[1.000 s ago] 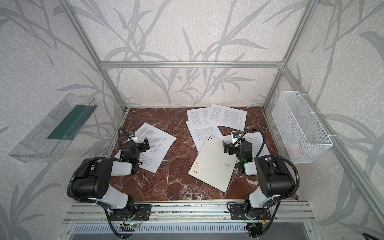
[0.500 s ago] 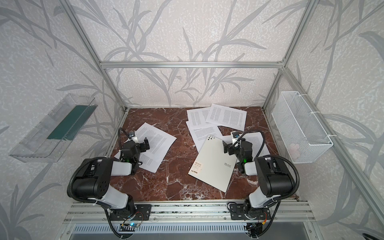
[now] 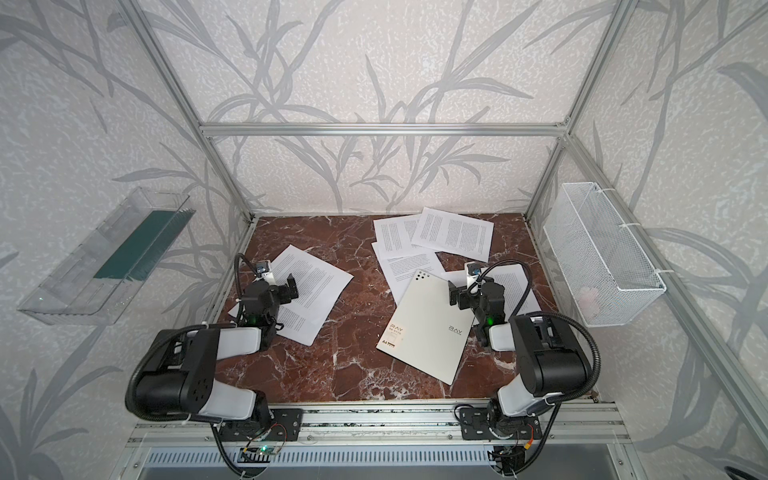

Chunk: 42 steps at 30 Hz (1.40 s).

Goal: Put the files into the folder

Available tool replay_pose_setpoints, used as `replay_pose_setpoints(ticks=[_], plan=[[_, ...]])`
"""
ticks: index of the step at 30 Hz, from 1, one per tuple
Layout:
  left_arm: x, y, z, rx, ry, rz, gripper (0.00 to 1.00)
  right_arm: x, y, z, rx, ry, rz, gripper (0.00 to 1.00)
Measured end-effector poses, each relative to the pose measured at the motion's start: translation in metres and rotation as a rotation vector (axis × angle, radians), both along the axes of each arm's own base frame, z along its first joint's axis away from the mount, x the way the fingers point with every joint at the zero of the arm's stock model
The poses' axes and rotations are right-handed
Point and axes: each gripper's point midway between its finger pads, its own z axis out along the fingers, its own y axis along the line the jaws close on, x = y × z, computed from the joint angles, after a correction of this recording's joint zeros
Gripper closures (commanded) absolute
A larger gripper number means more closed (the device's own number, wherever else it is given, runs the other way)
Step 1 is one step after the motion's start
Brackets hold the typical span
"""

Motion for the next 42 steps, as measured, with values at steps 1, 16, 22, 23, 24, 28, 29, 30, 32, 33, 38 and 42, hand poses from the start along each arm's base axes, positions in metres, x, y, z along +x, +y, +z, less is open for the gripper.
replay_pose_setpoints(ticks=[1,16,22,23,24,28,29,30,32,33,38,42], plan=[[0.0,0.0,0.016,-0.012,-0.022,0.012,0.01,-0.001,-0.005,0.013,-0.008,0.002,-0.033,0.01],[-0.016,-0.097,0.099,-0.612,-0.053,-0.215,0.01,-0.016,-0.034,0.07,0.571,0.206,-0.357,0.01],[-0.042,-0.204,0.081,-0.689,0.212,-0.513,0.01,-0.052,-0.014,0.048,0.658,0.389,-0.342,0.01],[-0.049,-0.214,0.075,-0.706,0.258,-0.54,0.01,-0.06,-0.012,0.045,0.666,0.407,-0.337,0.01],[-0.056,-0.221,0.068,-0.721,0.301,-0.562,0.01,-0.066,-0.01,0.041,0.67,0.424,-0.335,0.01],[-0.086,-0.25,0.052,-0.784,0.431,-0.64,0.01,-0.096,-0.001,0.006,0.691,0.553,-0.331,0.01],[-0.093,-0.256,0.047,-0.797,0.459,-0.657,0.01,-0.103,0.002,-0.003,0.698,0.588,-0.329,0.01],[-0.101,-0.263,0.041,-0.808,0.493,-0.674,0.01,-0.112,0.005,-0.014,0.704,0.63,-0.329,0.01],[-0.112,-0.274,0.032,-0.82,0.552,-0.698,0.01,-0.127,0.009,-0.028,0.71,0.694,-0.337,0.01],[-0.115,-0.279,0.028,-0.824,0.575,-0.708,0.01,-0.133,0.01,-0.033,0.713,0.716,-0.339,0.01],[-0.12,-0.295,-0.005,-0.847,0.696,-0.718,0.04,-0.145,0.015,-0.041,0.725,0.757,-0.333,0.01],[-0.121,-0.304,-0.035,-0.868,0.798,-0.703,0.07,-0.148,0.022,-0.046,0.734,0.787,-0.317,0.01]])
